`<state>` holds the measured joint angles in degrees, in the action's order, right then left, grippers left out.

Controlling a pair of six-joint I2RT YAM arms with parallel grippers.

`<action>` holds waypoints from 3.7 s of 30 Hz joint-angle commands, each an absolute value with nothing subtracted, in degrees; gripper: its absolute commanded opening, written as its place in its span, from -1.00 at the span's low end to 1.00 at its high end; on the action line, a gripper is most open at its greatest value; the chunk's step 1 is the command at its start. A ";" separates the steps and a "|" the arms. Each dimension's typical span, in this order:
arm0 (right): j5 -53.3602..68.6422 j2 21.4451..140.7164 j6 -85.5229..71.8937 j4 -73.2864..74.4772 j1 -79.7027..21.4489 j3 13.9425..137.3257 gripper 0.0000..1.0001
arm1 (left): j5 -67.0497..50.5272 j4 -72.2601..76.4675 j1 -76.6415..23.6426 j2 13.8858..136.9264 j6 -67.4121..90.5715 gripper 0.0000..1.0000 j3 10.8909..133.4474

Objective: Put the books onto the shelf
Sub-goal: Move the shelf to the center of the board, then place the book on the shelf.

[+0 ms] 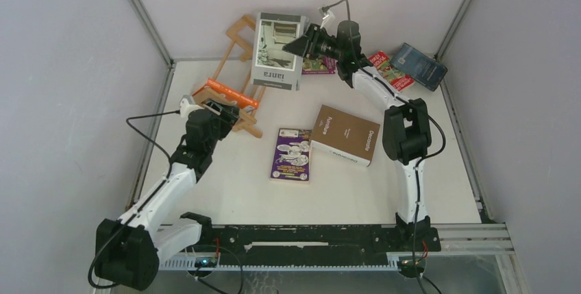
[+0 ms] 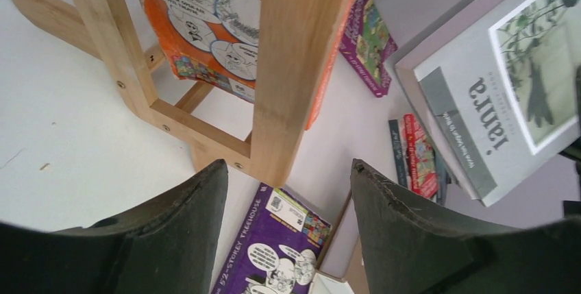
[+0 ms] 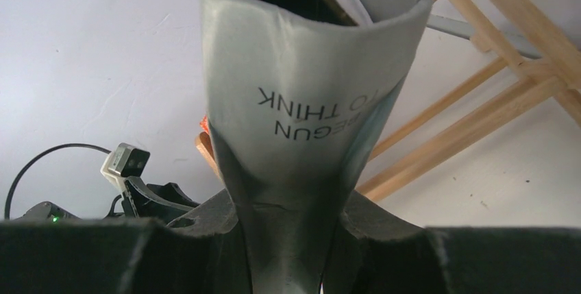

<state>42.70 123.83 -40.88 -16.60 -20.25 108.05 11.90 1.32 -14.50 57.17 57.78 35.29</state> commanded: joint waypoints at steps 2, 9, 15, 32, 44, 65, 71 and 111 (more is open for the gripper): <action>42.75 124.93 -36.30 -15.32 -20.18 112.22 -0.47 | 12.14 8.81 -14.70 62.75 54.49 0.41 35.55; 42.64 126.19 -35.26 -15.14 -20.12 114.01 -0.48 | 12.56 15.93 -14.84 67.79 54.80 0.41 35.17; 42.54 126.84 -34.85 -15.12 -19.82 114.81 -0.48 | 13.17 21.04 -15.59 70.92 54.84 0.34 34.72; 42.63 127.79 -34.41 -14.99 -19.42 116.63 -0.48 | 15.61 30.04 -17.23 73.39 57.39 -0.50 28.77; 41.43 127.63 -27.97 -9.27 -21.23 119.20 -0.49 | 18.25 28.79 -16.95 67.09 56.47 -0.61 22.58; 36.89 128.54 -3.49 7.12 -30.36 127.90 -0.52 | 14.76 3.39 -15.50 39.16 49.84 -0.54 16.93; 33.67 128.68 4.51 11.27 -32.93 129.00 -0.52 | 13.25 -4.91 -15.38 31.49 50.18 -0.53 16.46; 18.15 138.33 20.86 12.62 -38.08 135.39 0.05 | 10.33 -30.96 -15.38 13.06 52.55 -0.43 22.95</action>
